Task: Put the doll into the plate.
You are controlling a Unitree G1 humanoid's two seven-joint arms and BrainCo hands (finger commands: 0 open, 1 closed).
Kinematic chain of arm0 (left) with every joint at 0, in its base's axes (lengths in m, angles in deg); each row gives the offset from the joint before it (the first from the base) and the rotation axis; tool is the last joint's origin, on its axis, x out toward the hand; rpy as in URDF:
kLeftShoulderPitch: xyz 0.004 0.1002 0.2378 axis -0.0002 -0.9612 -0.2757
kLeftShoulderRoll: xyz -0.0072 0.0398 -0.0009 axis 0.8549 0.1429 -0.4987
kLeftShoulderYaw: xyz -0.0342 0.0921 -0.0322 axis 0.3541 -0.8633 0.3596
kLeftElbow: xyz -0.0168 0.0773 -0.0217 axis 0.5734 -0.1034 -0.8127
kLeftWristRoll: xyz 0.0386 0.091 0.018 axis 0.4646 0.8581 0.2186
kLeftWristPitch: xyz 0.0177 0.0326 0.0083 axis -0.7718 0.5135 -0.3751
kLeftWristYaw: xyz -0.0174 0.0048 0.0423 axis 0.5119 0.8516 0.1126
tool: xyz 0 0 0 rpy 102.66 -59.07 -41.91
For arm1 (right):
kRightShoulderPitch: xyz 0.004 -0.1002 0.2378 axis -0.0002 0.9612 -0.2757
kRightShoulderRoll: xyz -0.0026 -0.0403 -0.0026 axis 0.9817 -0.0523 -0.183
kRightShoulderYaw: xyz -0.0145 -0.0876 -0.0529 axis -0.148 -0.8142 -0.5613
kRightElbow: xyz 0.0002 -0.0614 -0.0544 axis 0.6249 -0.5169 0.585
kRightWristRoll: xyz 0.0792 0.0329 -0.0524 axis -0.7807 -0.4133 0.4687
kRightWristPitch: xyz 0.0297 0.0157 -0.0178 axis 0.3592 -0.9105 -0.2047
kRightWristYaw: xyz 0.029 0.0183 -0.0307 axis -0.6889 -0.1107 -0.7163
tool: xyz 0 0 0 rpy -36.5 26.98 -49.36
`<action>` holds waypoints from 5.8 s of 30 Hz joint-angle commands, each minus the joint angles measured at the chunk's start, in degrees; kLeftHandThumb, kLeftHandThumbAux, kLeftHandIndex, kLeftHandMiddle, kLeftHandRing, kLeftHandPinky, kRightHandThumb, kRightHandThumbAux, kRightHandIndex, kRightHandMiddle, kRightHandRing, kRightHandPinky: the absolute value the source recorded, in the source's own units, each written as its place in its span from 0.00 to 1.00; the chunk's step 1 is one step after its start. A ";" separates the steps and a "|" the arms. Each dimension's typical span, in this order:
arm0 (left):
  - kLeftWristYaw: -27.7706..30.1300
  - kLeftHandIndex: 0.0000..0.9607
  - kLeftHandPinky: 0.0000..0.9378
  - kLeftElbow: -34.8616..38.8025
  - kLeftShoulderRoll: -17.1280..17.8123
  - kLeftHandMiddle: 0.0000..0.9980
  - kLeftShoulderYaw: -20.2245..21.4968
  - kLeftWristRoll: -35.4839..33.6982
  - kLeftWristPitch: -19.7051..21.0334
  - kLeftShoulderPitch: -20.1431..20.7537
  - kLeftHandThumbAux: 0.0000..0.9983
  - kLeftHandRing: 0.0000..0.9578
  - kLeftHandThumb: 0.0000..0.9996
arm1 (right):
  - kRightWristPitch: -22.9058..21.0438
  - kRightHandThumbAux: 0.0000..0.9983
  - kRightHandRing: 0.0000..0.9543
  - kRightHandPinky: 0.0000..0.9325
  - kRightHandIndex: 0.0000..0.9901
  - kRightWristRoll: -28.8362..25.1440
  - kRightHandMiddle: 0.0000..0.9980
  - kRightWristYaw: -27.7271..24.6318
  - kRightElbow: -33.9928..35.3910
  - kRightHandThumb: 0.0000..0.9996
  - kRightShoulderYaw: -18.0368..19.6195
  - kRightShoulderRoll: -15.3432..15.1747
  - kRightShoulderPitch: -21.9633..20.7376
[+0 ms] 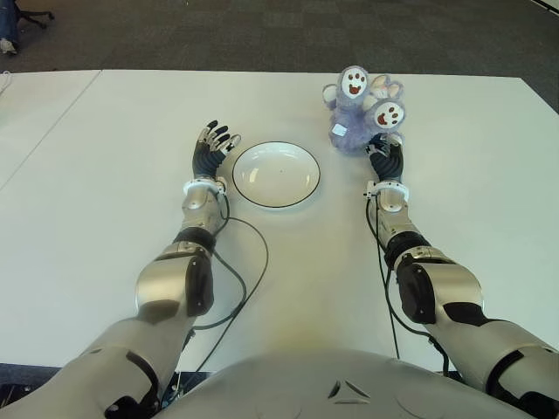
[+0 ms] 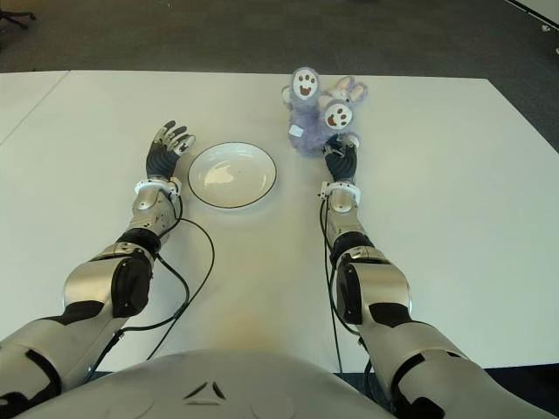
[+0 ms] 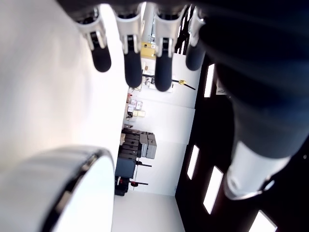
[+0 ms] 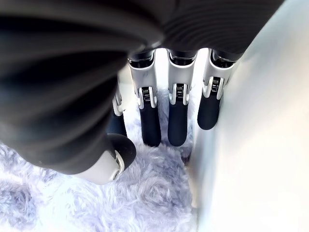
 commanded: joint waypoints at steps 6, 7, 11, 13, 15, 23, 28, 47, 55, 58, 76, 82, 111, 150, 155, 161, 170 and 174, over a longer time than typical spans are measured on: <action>-1.86 0.13 0.14 -4.95 -1.17 0.19 -0.05 0.88 6.29 -7.69 0.75 0.17 0.00 | 1.17 0.73 0.15 0.15 0.40 1.88 0.13 9.89 -4.35 0.68 -1.84 4.44 9.20; -1.83 0.13 0.14 -4.94 -1.15 0.19 -0.04 0.86 6.28 -7.70 0.75 0.17 0.00 | 1.44 0.73 0.15 0.15 0.40 2.03 0.13 10.41 -4.31 0.68 -1.99 4.50 9.22; -1.56 0.15 0.19 -4.90 -1.13 0.21 0.22 0.58 6.08 -7.80 0.77 0.20 0.01 | 3.99 0.71 0.09 0.10 0.06 3.51 0.08 15.73 -3.39 0.38 -3.37 4.93 9.40; -1.57 0.15 0.16 -4.90 -1.09 0.21 0.19 0.62 6.16 -7.77 0.77 0.20 0.01 | 5.80 0.67 0.07 0.08 0.03 4.66 0.06 19.35 -2.93 0.34 -4.38 5.25 9.13; -1.60 0.15 0.15 -4.90 -1.07 0.21 0.13 0.69 6.19 -7.75 0.76 0.20 0.01 | 7.17 0.64 0.06 0.07 0.02 5.48 0.05 22.13 -2.44 0.32 -5.16 5.54 8.59; -1.18 0.15 0.17 -4.89 -0.87 0.22 0.27 0.49 6.35 -7.76 0.76 0.20 0.01 | 9.84 0.56 0.03 0.05 0.00 7.79 0.02 30.69 -0.83 0.27 -7.83 6.31 6.66; -0.87 0.14 0.16 -4.87 -0.83 0.21 0.37 0.38 6.31 -7.79 0.76 0.19 0.02 | 11.00 0.53 0.02 0.07 0.00 8.60 0.02 33.52 -0.59 0.25 -9.03 6.60 6.69; -0.86 0.14 0.18 -4.85 -1.02 0.22 0.93 -0.07 6.37 -7.66 0.77 0.22 0.05 | 14.82 0.51 0.04 0.11 0.00 7.86 0.01 34.54 0.30 0.27 -9.81 8.04 6.99; -0.68 0.16 0.20 -4.89 -0.98 0.23 1.02 -0.09 6.41 -7.68 0.76 0.22 0.05 | 15.30 0.52 0.03 0.10 0.00 7.93 0.00 34.41 0.27 0.24 -9.79 7.92 6.92; -0.55 0.17 0.18 -4.88 -1.00 0.24 1.18 -0.24 6.35 -7.69 0.75 0.23 0.05 | 15.18 0.53 0.03 0.11 0.00 7.87 0.01 34.40 0.33 0.24 -9.73 7.94 6.76; -1.28 0.14 0.16 -5.00 -1.13 0.21 0.75 0.38 6.52 -7.61 0.74 0.20 0.03 | 13.91 0.71 0.18 0.20 0.05 3.80 0.08 29.99 -0.49 0.62 -6.15 8.59 3.01; -0.88 0.15 0.17 -5.01 -1.18 0.22 0.91 0.15 6.47 -7.67 0.75 0.21 0.01 | 15.87 0.75 0.31 0.34 0.16 1.41 0.15 25.04 -0.98 0.75 -4.55 8.65 1.97; -1.25 0.16 0.12 -5.10 -1.31 0.20 0.94 0.15 7.22 -7.47 0.72 0.17 0.00 | 20.86 0.73 0.44 0.46 0.41 -6.29 0.31 10.76 -0.95 0.71 2.21 8.89 -2.43; -1.57 0.17 0.09 -5.13 -1.56 0.24 0.66 0.50 6.99 -7.39 0.70 0.20 0.00 | 15.45 0.39 0.00 0.00 0.00 13.77 0.00 28.18 -1.04 0.16 -13.32 2.92 -0.61; -1.68 0.17 0.10 -5.15 -1.51 0.24 0.50 0.66 7.09 -7.37 0.70 0.20 0.00 | 15.17 0.37 0.00 0.00 0.00 13.00 0.00 26.51 -0.82 0.18 -13.71 2.84 -0.29; -1.68 0.17 0.12 -5.17 -1.48 0.23 0.54 0.58 7.36 -7.30 0.70 0.20 0.00 | 15.03 0.36 0.00 0.00 0.00 12.23 0.00 24.61 -0.36 0.19 -13.86 2.90 0.11; -1.53 0.15 0.16 -5.16 -1.48 0.22 0.74 0.37 7.34 -7.23 0.70 0.20 0.00 | 15.00 0.33 0.00 0.00 0.00 12.14 0.00 23.07 0.41 0.17 -14.02 2.77 0.59; -1.57 0.15 0.17 -5.18 -1.57 0.22 0.80 0.31 7.40 -7.27 0.71 0.20 0.00 | 15.36 0.32 0.00 0.00 0.00 12.51 0.00 23.15 0.86 0.17 -14.31 2.60 0.91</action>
